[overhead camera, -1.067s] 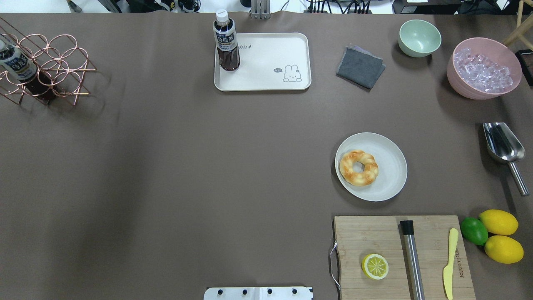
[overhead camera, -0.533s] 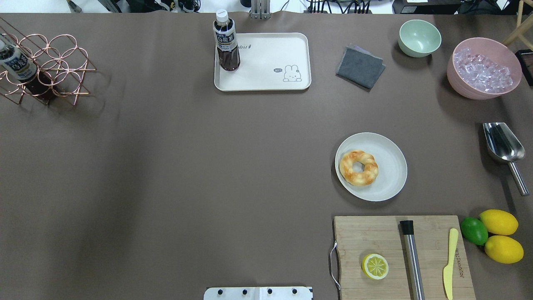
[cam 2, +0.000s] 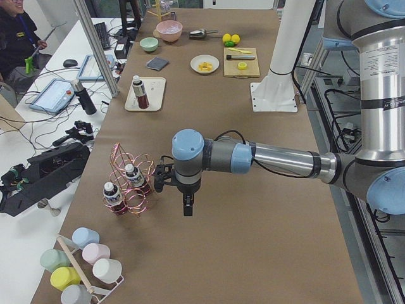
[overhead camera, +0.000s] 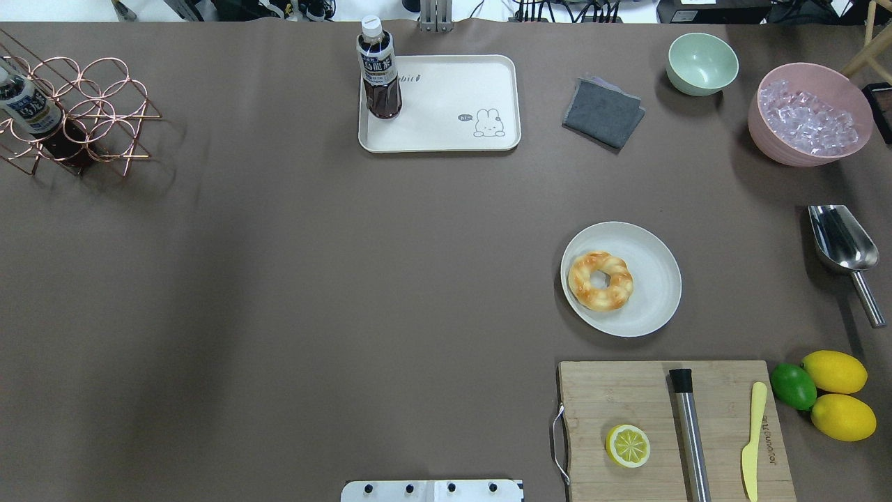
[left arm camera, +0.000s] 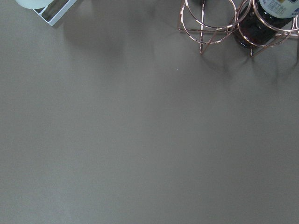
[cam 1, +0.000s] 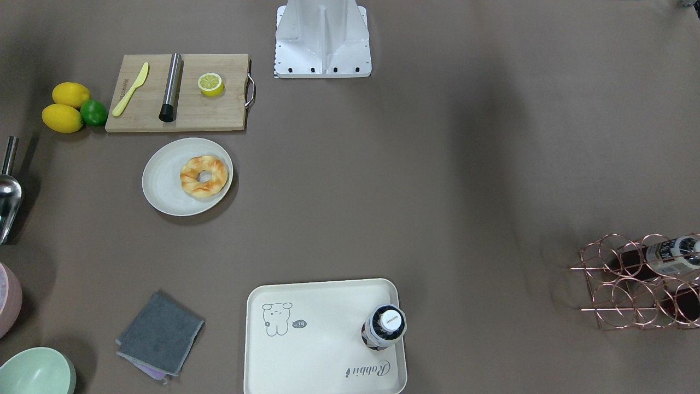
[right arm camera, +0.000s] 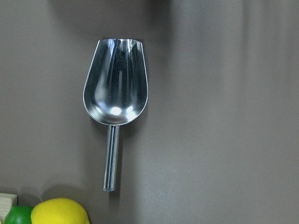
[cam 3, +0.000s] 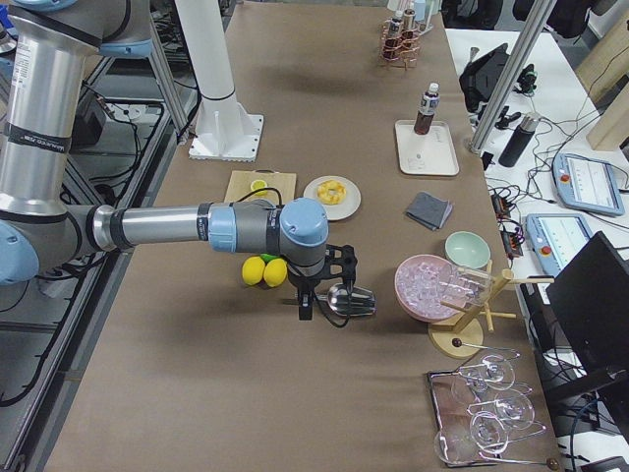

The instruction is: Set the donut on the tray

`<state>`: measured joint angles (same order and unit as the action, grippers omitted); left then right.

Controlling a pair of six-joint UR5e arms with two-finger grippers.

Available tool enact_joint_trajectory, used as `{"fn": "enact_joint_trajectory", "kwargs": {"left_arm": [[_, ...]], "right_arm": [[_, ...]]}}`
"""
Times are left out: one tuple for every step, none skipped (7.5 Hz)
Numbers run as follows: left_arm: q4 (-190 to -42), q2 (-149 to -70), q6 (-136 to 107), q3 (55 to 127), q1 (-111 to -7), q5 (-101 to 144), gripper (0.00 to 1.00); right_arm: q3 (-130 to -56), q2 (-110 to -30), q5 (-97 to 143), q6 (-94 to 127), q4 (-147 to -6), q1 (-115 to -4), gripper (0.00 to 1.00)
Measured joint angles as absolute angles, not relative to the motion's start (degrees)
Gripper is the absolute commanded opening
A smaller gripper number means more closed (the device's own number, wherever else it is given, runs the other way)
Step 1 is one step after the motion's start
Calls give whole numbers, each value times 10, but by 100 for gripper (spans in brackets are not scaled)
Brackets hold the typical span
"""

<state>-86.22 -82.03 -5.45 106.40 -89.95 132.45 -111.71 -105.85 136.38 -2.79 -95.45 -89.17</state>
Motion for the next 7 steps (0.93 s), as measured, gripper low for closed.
{"fn": "enact_joint_trajectory", "kwargs": {"left_arm": [[-862,-820,-55,1064,-900,1325,98],[-862,-819,-54,1064,-900,1325,98],[-862,-819,-54,1064,-900,1325,98],[-862,-819,-55,1064,-900,1325,98],[-862,-818,-55,1064,-900,1325,98],[-862,-819,-55,1063,-900,1324,98],[-862,-819,-55,1063,-900,1325,98]], "right_arm": [[-1117,-1062,1361,-29,-953,-889,100],[-1117,-1065,1350,-29,-952,-888,100],[-1116,-1066,1336,-30,-951,-887,100],[-1117,-1066,1325,-30,-951,-886,100],[-1118,-1066,1321,-30,-950,-884,100],[-1118,-1065,1319,-29,-950,-881,100],[-1118,-1064,1317,-29,-950,-879,100]]}}
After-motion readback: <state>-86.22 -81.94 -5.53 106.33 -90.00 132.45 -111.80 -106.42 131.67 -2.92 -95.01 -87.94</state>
